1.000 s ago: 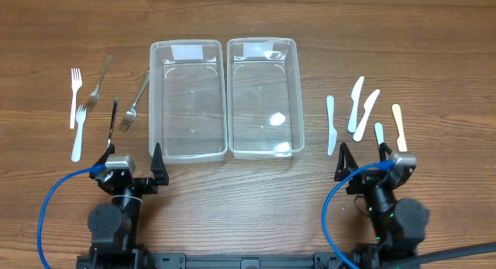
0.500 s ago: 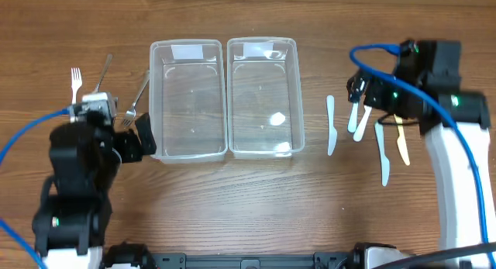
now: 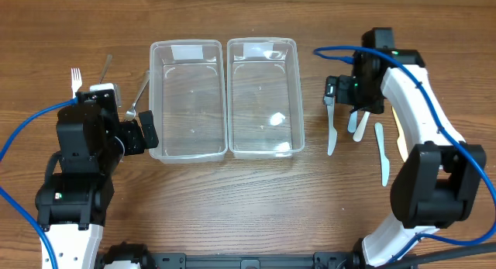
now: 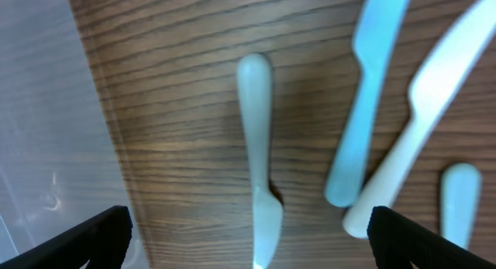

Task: Pack container
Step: 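Move the right gripper over the white plastic spoon and grasp it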

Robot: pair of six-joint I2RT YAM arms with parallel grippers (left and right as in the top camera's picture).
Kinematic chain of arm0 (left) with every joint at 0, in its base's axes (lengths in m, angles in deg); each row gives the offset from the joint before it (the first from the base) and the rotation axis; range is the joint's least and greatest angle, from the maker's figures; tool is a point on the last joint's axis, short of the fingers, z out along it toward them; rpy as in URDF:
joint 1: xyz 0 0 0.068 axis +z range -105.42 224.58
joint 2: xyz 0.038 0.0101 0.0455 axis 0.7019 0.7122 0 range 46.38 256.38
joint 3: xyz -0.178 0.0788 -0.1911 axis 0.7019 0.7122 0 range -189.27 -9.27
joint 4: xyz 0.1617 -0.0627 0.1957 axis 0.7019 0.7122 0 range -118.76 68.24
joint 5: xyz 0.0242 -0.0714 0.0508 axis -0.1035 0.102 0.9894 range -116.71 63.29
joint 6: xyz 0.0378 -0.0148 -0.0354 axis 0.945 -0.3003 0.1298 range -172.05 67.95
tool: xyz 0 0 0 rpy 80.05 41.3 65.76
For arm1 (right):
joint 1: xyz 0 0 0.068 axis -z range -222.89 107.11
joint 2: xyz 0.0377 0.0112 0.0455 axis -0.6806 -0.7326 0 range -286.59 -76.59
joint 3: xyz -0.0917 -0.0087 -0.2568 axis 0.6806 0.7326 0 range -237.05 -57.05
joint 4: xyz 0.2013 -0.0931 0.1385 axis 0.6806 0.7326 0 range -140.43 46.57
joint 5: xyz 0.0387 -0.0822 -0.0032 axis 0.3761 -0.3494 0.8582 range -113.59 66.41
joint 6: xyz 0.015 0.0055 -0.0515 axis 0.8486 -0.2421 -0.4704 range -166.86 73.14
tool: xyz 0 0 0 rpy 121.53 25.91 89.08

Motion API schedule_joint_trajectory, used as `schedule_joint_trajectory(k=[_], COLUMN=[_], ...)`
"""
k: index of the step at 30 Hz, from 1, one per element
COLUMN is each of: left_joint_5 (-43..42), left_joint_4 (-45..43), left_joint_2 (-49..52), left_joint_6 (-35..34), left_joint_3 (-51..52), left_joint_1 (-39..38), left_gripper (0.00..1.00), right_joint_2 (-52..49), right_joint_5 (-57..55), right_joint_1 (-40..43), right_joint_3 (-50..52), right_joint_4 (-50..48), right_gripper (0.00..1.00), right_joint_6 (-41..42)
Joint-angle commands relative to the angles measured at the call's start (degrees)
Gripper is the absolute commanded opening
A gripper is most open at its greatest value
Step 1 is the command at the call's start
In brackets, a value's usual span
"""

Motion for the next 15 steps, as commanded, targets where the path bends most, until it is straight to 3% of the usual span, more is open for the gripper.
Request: schedule_joint_trajectory(k=[1,15], left_joint_5=[-0.44,-0.46], left_joint_4=[-0.04,-0.02], left_joint_2=[0.04,0.04], left_joint_6=[0.26,0.07], left_joint_3=[-1.6,-1.6], left_joint_1=[0.24,0.24], left_gripper=[1.0,1.0], right_joint_2=[-2.23,-9.2], right_joint_5=[-0.42,-0.35], right_joint_1=[-0.09,-2.16], right_joint_3=[-1.51,0.48], right_joint_4=[-0.31,0.28], right_gripper=[1.0,1.0], right_joint_6=[0.63,0.37])
